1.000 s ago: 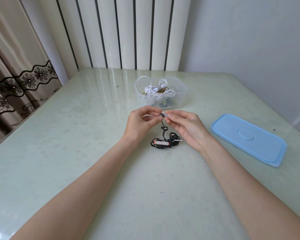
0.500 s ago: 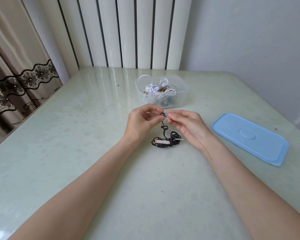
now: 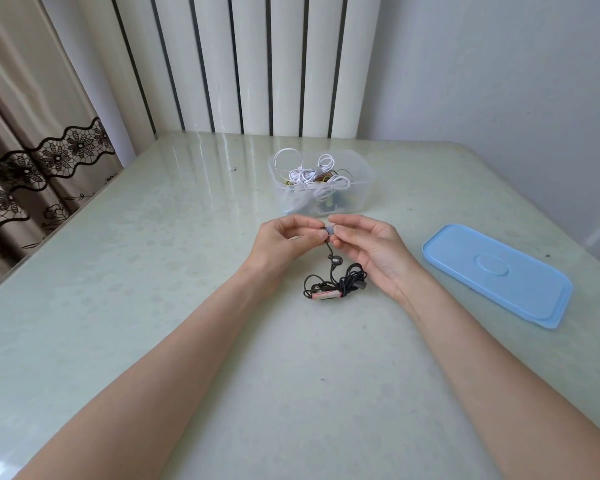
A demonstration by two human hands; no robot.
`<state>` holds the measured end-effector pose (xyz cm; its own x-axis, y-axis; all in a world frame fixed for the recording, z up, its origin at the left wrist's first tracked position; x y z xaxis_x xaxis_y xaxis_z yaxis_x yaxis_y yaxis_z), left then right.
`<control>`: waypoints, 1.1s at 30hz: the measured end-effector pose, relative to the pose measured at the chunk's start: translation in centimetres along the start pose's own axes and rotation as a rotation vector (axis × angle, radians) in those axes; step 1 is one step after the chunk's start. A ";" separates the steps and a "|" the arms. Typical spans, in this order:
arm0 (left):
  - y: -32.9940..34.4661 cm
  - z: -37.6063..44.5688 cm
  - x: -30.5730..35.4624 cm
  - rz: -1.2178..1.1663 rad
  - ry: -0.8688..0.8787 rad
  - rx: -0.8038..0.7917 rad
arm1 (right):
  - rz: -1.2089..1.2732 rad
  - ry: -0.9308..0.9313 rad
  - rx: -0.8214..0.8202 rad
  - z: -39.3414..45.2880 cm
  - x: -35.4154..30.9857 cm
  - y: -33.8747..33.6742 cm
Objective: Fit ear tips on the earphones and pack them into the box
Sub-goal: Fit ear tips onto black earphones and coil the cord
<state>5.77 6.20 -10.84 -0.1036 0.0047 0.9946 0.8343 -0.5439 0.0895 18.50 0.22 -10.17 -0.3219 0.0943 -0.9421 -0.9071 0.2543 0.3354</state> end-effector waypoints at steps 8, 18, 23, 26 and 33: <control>0.3 0.0 0.2 0.064 0.018 0.055 | -0.139 -0.142 0.032 0.0 -0.1 -0.1; 0.1 0.4 -0.1 0.045 0.007 0.009 | -0.313 -0.217 0.066 0.3 -0.2 0.1; 0.2 0.4 -0.2 -0.057 -0.014 -0.028 | -0.370 -0.243 0.061 0.2 -0.3 -0.1; 0.3 0.3 -0.2 0.030 0.025 0.041 | -0.358 -0.241 0.053 0.3 -0.2 -0.1; 0.5 0.2 0.3 0.333 0.207 0.115 | -0.429 -0.258 0.043 0.4 -0.1 0.3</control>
<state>6.26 6.13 -10.47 0.0854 -0.3309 0.9398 0.8947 -0.3896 -0.2185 18.41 0.70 -9.98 0.1599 0.2067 -0.9653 -0.9295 0.3609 -0.0766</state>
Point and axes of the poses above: each hand's wrist, its own z-axis towards the middle knuckle, its own y-axis out of the palm, x = y × z, the point moved 4 cm from there along z, towards the middle knuckle
